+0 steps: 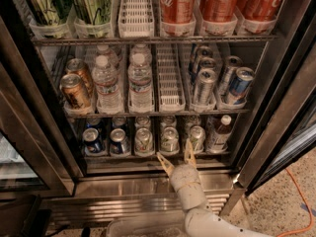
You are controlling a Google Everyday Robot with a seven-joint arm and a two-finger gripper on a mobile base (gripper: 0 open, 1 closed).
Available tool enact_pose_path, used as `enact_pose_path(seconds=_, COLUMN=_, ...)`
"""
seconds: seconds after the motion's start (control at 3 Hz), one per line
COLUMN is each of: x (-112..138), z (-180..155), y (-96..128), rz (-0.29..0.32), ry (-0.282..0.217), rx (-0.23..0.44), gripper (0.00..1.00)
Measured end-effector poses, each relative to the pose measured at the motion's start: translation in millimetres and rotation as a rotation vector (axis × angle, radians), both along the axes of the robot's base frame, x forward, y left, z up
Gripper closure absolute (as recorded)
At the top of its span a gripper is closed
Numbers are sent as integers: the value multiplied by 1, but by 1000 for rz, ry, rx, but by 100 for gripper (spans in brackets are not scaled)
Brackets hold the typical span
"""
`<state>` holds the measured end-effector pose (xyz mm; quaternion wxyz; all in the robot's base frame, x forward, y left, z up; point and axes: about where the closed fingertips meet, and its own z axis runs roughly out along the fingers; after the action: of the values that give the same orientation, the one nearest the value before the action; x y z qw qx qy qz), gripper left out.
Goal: Pick 7up can from bottom shelf of fridge
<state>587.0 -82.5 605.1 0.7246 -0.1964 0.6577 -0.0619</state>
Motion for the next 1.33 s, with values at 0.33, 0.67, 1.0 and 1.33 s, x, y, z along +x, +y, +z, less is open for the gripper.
enact_pose_path(seconds=0.33, x=2, z=-3, y=-1, rz=-4, ry=3, rx=7, gripper=33)
enact_pose_path(seconds=0.67, x=1, z=-6, y=1, rz=-1, ry=10, rx=11, gripper=36)
enact_pose_path(seconds=1.0, x=2, z=-11, y=5, rz=6, ry=21, rx=16, gripper=35)
enact_pose_path(seconds=1.33, x=5, z=-16, y=9, rz=17, ry=30, rx=36, gripper=35)
